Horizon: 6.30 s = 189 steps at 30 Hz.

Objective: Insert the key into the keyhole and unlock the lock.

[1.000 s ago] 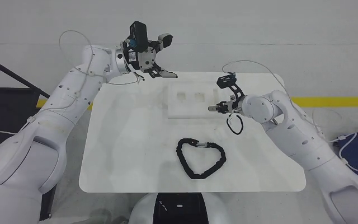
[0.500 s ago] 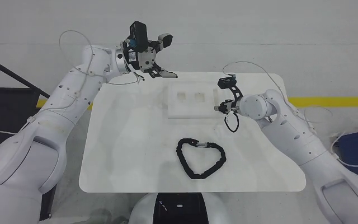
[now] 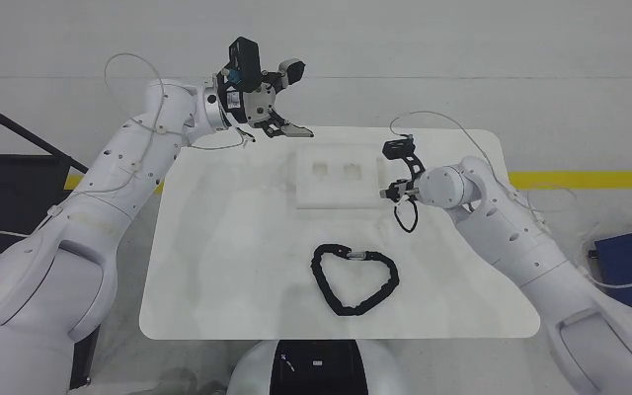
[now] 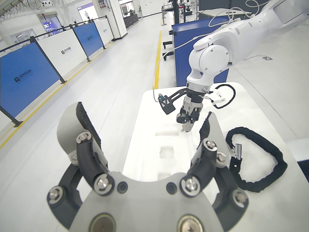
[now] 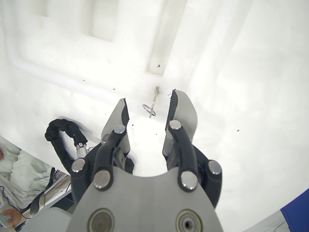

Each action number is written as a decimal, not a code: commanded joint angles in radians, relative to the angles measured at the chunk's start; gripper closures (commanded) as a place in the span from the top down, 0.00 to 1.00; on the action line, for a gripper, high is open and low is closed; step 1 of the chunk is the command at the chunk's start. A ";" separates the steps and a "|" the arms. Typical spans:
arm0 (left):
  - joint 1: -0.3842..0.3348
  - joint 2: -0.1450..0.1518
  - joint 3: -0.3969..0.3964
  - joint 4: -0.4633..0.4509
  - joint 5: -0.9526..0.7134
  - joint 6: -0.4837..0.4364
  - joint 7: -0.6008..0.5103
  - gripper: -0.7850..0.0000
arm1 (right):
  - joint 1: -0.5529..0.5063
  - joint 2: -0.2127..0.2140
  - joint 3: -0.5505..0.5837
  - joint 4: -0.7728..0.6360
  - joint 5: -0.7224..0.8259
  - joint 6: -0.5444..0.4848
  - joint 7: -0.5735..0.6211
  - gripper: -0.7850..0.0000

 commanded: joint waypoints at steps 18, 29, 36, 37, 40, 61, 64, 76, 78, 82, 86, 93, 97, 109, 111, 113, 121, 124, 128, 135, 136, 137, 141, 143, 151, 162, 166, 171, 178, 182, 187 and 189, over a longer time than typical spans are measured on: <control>0.000 0.000 0.000 0.000 0.000 0.000 0.000 1.00 | 0.014 -0.037 -0.002 0.029 -0.075 0.064 0.015 0.00; 0.000 0.000 0.000 0.000 0.000 0.000 0.000 1.00 | -0.009 -0.027 0.049 -0.053 -0.127 0.093 0.051 0.00; 0.000 0.000 0.000 0.000 0.000 0.000 0.000 1.00 | -0.069 0.008 0.150 -0.156 -0.126 0.047 0.063 0.00; 0.000 0.000 0.000 0.000 0.000 0.000 0.000 1.00 | -0.081 0.014 0.171 -0.174 -0.119 0.031 0.064 0.00; 0.000 0.000 0.000 0.000 0.000 0.000 0.000 1.00 | -0.126 0.035 0.239 -0.226 -0.076 -0.038 0.067 0.00; 0.000 0.000 0.000 0.000 0.000 0.000 0.000 1.00 | -0.450 0.145 0.733 -0.381 0.346 -0.516 0.069 0.00; 0.000 0.000 0.000 0.000 0.000 0.000 0.000 1.00 | -0.488 0.153 0.785 -0.375 0.384 -0.548 0.043 0.00; 0.000 0.000 0.000 0.000 0.000 0.000 0.000 1.00 | -0.600 0.167 0.881 -0.405 0.442 -0.588 -0.066 0.00; 0.000 0.000 0.000 0.000 0.000 0.000 0.000 1.00 | -0.603 0.167 0.881 -0.396 0.461 -0.593 -0.069 0.00; 0.000 0.000 0.000 0.000 0.000 0.000 0.000 1.00 | -0.603 0.167 0.881 -0.389 0.464 -0.593 -0.069 0.00; 0.000 0.000 0.000 0.000 0.000 0.000 0.000 1.00 | -0.603 0.167 0.881 -0.389 0.464 -0.593 -0.069 0.00; 0.000 0.000 0.000 0.000 0.000 0.000 0.000 1.00 | -0.603 0.167 0.881 -0.389 0.464 -0.593 -0.069 0.00; 0.000 0.000 0.000 0.000 0.000 0.000 0.000 1.00 | -0.603 0.167 0.881 -0.389 0.464 -0.593 -0.069 0.00; 0.126 -0.012 0.010 -0.134 -0.030 0.019 -0.183 1.00 | -0.603 0.167 0.881 -0.389 0.464 -0.593 -0.069 0.00; 0.144 -0.018 0.021 -0.156 -0.018 0.019 -0.207 1.00 | -0.603 0.167 0.881 -0.389 0.464 -0.593 -0.069 0.00; 0.161 -0.024 0.030 -0.171 -0.006 0.020 -0.223 1.00 | -0.603 0.167 0.881 -0.389 0.464 -0.593 -0.069 0.00; 0.194 -0.049 0.060 -0.200 0.083 0.069 -0.262 1.00 | -0.603 0.167 0.881 -0.389 0.464 -0.593 -0.069 0.00; 0.201 -0.059 0.079 -0.210 0.137 0.075 -0.275 1.00 | -0.603 0.167 0.881 -0.389 0.464 -0.593 -0.069 0.00; 0.206 -0.070 0.100 -0.215 0.205 0.081 -0.281 1.00 | -0.603 0.167 0.881 -0.389 0.464 -0.593 -0.069 0.00; 0.199 -0.091 0.155 -0.221 0.312 0.000 -0.268 1.00 | -0.603 0.167 0.881 -0.389 0.464 -0.593 -0.069 0.00; 0.197 -0.095 0.170 -0.220 0.324 0.000 -0.260 1.00 | -0.603 0.167 0.881 -0.389 0.464 -0.593 -0.069 0.00; 0.196 -0.096 0.175 -0.219 0.327 0.000 -0.256 1.00 | -0.603 0.167 0.881 -0.389 0.464 -0.593 -0.069 0.00; 0.196 -0.096 0.175 -0.219 0.327 0.000 -0.256 1.00 | -0.603 0.167 0.881 -0.389 0.464 -0.593 -0.069 0.00; 0.196 -0.096 0.175 -0.219 0.327 0.000 -0.256 1.00 | -0.603 0.167 0.881 -0.389 0.464 -0.593 -0.069 0.00; 0.196 -0.096 0.175 -0.219 0.327 0.000 -0.256 1.00 | -0.603 0.167 0.881 -0.389 0.464 -0.593 -0.069 0.00; 0.264 -0.095 0.153 -0.248 0.273 0.059 -0.339 1.00 | -0.603 0.167 0.881 -0.389 0.464 -0.593 -0.069 0.00; 0.328 -0.096 0.137 -0.272 0.218 0.111 -0.414 1.00 | -0.603 0.167 0.881 -0.389 0.464 -0.593 -0.069 0.00; 0.395 -0.097 0.126 -0.299 0.173 0.148 -0.505 1.00 | -0.603 0.167 0.881 -0.389 0.464 -0.593 -0.069 0.00; 0.446 -0.105 0.116 -0.301 0.129 0.164 -0.617 1.00 | -0.603 0.167 0.881 -0.389 0.464 -0.593 -0.069 0.00; 0.463 -0.105 0.106 -0.318 0.136 0.185 -0.665 1.00 | -0.603 0.167 0.881 -0.389 0.464 -0.593 -0.069 0.00; 0.472 -0.108 0.105 -0.333 0.175 0.195 -0.696 1.00 | -0.603 0.167 0.881 -0.389 0.464 -0.593 -0.069 0.00; 0.473 -0.114 0.107 -0.331 0.181 0.203 -0.702 1.00 | -0.603 0.167 0.881 -0.389 0.464 -0.593 -0.069 0.00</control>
